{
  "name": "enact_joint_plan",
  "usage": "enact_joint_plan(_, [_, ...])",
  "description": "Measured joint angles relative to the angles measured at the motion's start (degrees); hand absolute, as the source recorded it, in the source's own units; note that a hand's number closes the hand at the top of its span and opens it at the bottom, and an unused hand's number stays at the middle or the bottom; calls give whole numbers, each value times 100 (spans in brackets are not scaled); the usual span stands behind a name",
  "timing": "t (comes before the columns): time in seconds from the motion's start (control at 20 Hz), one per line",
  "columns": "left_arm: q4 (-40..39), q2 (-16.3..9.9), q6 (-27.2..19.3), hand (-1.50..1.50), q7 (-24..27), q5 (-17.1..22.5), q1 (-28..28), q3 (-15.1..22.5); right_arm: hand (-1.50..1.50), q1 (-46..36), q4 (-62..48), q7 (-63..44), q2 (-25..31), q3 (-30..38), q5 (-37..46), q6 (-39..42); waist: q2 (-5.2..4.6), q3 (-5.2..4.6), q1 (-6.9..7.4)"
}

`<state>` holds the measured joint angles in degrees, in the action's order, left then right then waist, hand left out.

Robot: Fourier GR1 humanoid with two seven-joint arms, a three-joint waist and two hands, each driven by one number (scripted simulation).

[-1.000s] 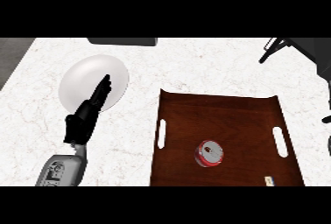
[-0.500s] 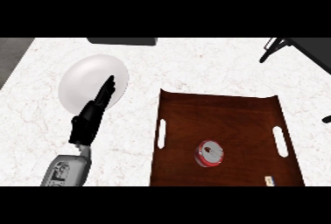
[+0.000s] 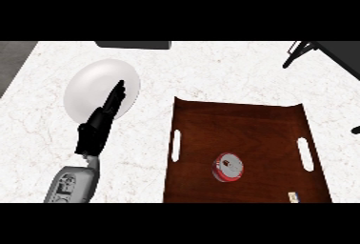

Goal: Pick the croissant from the tray and place it in the tiered shelf

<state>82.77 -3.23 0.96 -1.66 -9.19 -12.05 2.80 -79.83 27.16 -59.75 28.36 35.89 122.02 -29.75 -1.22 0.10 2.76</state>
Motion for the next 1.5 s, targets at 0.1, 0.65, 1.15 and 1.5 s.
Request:
enact_joint_plan(0.1, [16,-1,23,0,27,-5,64,29,150,118,81,121,10,118,-152,-392,1,1,8])
enact_joint_plan(0.65, [82,-53,83,0,29,34,132,-18,150,561,-131,13,275,418,-473,-1299,22,-8,-26])
enact_joint_plan(1.15, [59,-51,74,0,31,50,211,-62,-150,960,354,-616,241,500,176,-844,67,-16,-99])
enact_joint_plan(1.5, [65,-54,43,0,-9,39,165,-98,-150,922,846,-444,-77,705,-47,-1202,87,-10,-144])
